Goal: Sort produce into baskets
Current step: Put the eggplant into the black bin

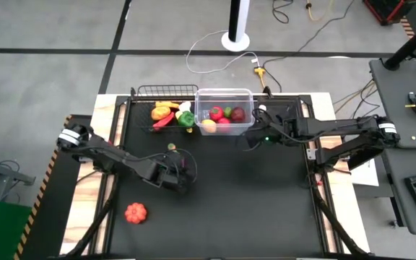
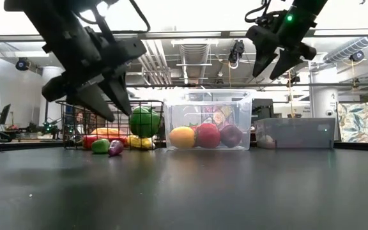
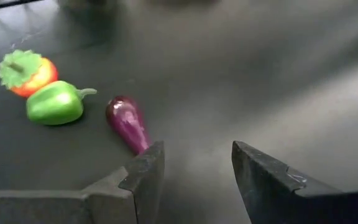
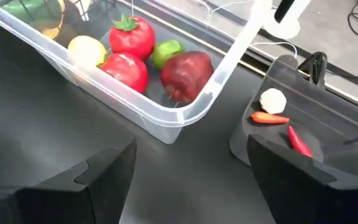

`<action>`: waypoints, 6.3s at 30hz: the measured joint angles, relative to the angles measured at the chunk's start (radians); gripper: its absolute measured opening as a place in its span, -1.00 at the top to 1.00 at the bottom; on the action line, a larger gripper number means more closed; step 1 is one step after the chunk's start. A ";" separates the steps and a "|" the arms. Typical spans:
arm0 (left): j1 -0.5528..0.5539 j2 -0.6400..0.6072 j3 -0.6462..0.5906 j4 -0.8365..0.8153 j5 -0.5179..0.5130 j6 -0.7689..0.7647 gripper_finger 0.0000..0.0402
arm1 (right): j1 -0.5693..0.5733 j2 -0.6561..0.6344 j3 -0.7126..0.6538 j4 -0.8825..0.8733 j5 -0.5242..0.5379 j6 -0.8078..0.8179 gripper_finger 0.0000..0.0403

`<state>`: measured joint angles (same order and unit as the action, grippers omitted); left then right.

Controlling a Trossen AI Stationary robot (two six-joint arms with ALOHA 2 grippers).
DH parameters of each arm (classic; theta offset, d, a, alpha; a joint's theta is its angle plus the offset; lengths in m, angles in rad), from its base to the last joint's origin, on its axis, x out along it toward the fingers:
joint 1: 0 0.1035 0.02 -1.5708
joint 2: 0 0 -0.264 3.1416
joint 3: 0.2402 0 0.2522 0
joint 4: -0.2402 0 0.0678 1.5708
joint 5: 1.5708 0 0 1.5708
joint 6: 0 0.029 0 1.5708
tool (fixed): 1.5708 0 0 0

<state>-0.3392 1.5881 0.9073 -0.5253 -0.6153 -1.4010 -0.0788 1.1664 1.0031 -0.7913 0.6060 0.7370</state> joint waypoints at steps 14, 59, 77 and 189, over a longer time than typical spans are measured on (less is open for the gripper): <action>0.036 0.155 0.117 -0.120 0.005 -0.034 -0.05 | 0.000 0.000 0.000 0.024 0.000 -0.055 -0.50; 0.091 0.272 0.216 -0.221 0.051 0.700 -0.08 | 0.000 0.000 -0.001 0.022 -0.008 -0.048 -0.50; 0.099 0.294 0.156 -0.075 0.057 0.921 0.37 | 0.005 0.000 -0.001 0.020 -0.015 -0.048 -0.50; -0.121 0.082 0.113 0.246 -0.247 0.843 -0.10 | 0.253 0.104 -0.346 1.394 -0.255 -0.700 0.81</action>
<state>-0.4600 1.6701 1.0207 -0.2794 -0.8624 -0.5576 0.1738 1.2701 0.6567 0.6022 0.3511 0.0367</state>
